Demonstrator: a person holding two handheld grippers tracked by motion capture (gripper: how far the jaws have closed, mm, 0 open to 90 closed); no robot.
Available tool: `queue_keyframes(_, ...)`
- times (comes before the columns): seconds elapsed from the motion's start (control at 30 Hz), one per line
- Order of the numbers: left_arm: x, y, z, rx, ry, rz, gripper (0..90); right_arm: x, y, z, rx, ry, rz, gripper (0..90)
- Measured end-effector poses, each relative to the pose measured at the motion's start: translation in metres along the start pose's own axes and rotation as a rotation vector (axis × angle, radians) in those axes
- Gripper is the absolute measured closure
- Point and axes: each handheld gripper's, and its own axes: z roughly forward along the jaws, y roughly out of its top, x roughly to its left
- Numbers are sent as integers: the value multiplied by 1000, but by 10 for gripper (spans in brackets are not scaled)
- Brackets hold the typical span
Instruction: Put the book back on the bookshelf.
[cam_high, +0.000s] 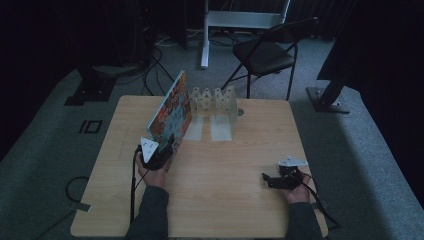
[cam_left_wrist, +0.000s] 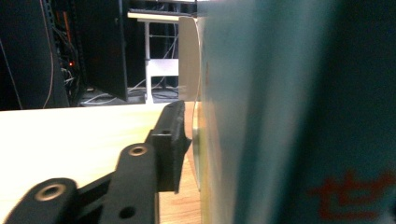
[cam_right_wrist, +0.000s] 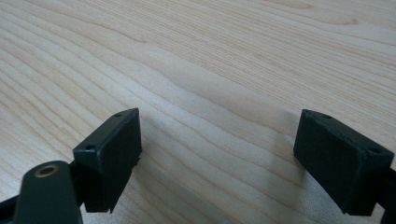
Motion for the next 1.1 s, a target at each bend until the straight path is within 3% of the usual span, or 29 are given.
queue_keyframes(0.43, 6, -1, -7, 21, -57, -24, 496, 0, 0, 0, -1, -1, 0, 149)
queue_keyframes(0.7, 11, -3, -16, 28, -68, -33, 475, 0, 0, 0, -1, 0, -2, 149)
queue_keyframes(0.77, 13, -2, -20, 33, -90, -57, 467, 0, 0, 0, -1, 0, -3, 149)
queue_keyframes(1.1, 12, 3, -30, 31, -133, -48, 454, 0, 0, 0, -1, -1, -3, 148)
